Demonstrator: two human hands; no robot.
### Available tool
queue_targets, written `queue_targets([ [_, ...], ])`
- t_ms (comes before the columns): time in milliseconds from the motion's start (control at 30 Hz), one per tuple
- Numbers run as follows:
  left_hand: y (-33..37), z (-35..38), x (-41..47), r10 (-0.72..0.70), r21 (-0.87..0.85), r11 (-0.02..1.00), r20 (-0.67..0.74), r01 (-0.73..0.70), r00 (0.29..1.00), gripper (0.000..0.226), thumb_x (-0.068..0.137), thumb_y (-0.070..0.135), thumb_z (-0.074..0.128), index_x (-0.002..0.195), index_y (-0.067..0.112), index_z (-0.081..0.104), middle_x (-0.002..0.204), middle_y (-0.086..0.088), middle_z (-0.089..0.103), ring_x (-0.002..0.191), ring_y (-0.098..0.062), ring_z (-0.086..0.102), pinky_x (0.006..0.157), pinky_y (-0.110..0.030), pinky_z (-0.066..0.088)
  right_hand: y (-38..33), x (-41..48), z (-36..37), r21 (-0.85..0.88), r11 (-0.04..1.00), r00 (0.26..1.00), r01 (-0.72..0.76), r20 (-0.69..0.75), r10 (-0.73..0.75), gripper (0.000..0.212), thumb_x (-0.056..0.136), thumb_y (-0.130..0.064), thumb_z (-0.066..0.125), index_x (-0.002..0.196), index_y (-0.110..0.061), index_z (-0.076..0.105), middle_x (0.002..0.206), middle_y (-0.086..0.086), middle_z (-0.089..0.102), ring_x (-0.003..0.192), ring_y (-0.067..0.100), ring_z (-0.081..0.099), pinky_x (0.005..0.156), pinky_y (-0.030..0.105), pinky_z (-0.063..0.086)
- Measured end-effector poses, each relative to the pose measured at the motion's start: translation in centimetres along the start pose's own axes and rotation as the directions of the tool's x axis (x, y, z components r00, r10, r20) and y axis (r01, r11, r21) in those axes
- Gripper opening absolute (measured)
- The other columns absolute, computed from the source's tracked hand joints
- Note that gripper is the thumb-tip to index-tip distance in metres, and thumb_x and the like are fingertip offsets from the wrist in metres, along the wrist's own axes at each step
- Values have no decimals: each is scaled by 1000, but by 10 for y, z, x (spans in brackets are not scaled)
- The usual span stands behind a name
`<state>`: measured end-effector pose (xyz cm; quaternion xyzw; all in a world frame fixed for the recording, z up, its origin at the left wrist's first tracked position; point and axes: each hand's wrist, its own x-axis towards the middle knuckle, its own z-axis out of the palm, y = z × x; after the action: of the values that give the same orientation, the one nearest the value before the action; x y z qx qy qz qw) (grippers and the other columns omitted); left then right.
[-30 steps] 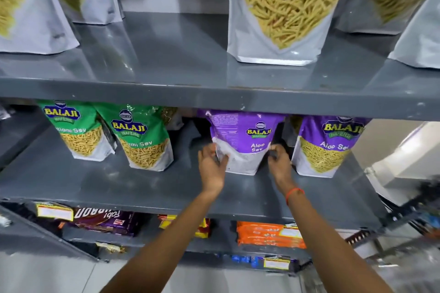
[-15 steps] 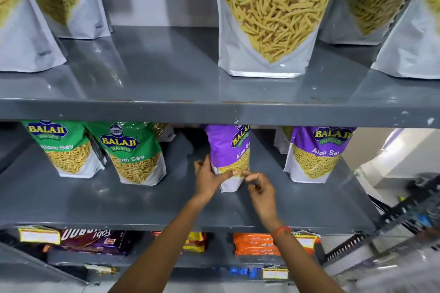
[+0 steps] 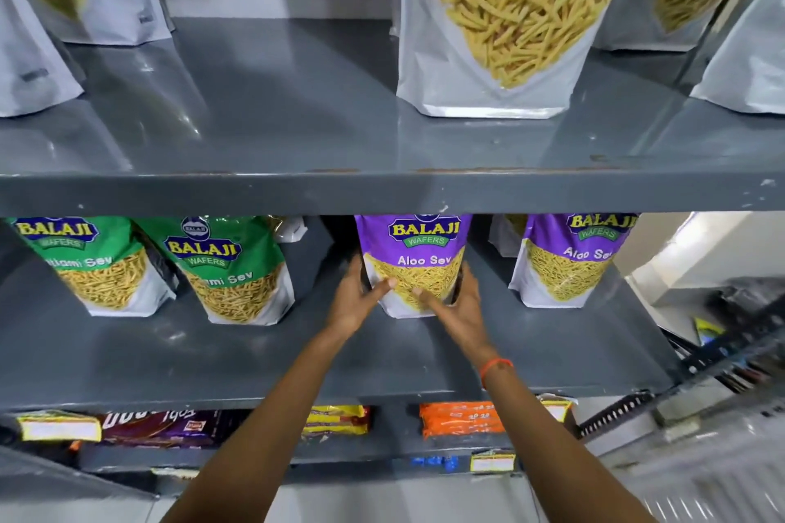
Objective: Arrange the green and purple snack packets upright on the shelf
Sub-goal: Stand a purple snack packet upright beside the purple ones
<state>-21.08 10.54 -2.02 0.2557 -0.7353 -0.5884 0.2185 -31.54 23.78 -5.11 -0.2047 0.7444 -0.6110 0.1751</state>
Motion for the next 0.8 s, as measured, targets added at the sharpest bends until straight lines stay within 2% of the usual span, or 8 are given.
queue_targets([
  [67,-15,25,-18,91,270,961,-132,-53,987,84,83,30,64,146,12,11,158,-9,12,146,-20,8,119,-37,14,12,-14,-12,-60,997,990,41,-134,-48,89,72,-48,70,143,-20,24,152,5,32,141,21,29,115,47,32],
  [133,-18,41,-37,310,513,844,-222,-160,924,86,87,41,53,145,16,-5,156,-6,-5,144,-12,-10,119,-31,5,11,-24,-22,-195,961,940,197,-242,-242,77,80,-46,63,142,-16,27,150,8,33,139,17,28,118,26,25],
  [200,-11,52,-41,507,630,717,-177,-299,843,78,90,43,43,146,14,-3,153,-9,1,144,-10,-12,119,-28,3,3,-20,-28,-365,869,855,333,-271,-442,61,86,-32,57,137,-10,33,144,13,40,135,18,33,113,11,19],
  [300,-2,79,-38,623,656,588,7,-474,782,69,91,37,44,143,5,13,150,-12,16,144,-14,4,118,-30,6,1,-20,-39,-439,817,768,373,-348,-538,48,85,-15,57,129,-3,42,134,21,44,128,26,37,113,22,24],
  [400,11,123,-26,503,514,720,77,-466,861,75,87,38,51,144,6,14,152,-5,6,144,-13,2,118,-23,3,14,-21,-77,-347,893,725,285,-531,-438,57,76,-5,64,126,6,41,130,31,40,124,31,35,110,28,26],
  [500,16,169,-8,263,335,897,115,-287,958,90,79,29,67,144,2,10,155,-9,6,144,-18,8,115,-18,8,32,-3,-132,-228,972,783,50,-595,-180,75,73,1,69,135,12,28,138,36,33,131,44,32,113,41,23],
  [633,12,199,24,15,254,965,172,-59,985,91,74,15,74,143,1,15,153,-18,26,139,-27,30,107,-25,23,46,29,-182,-143,989,969,-49,-248,13,88,78,0,69,141,11,9,153,27,15,143,35,19,119,46,18],
  [800,2,211,30,-37,51,998,163,29,986,48,75,5,72,115,-5,47,112,-15,59,101,-21,53,91,-41,45,51,42,-200,-80,997,997,-6,-75,0,70,73,3,70,131,9,30,138,28,43,129,35,43,111,54,34],
])
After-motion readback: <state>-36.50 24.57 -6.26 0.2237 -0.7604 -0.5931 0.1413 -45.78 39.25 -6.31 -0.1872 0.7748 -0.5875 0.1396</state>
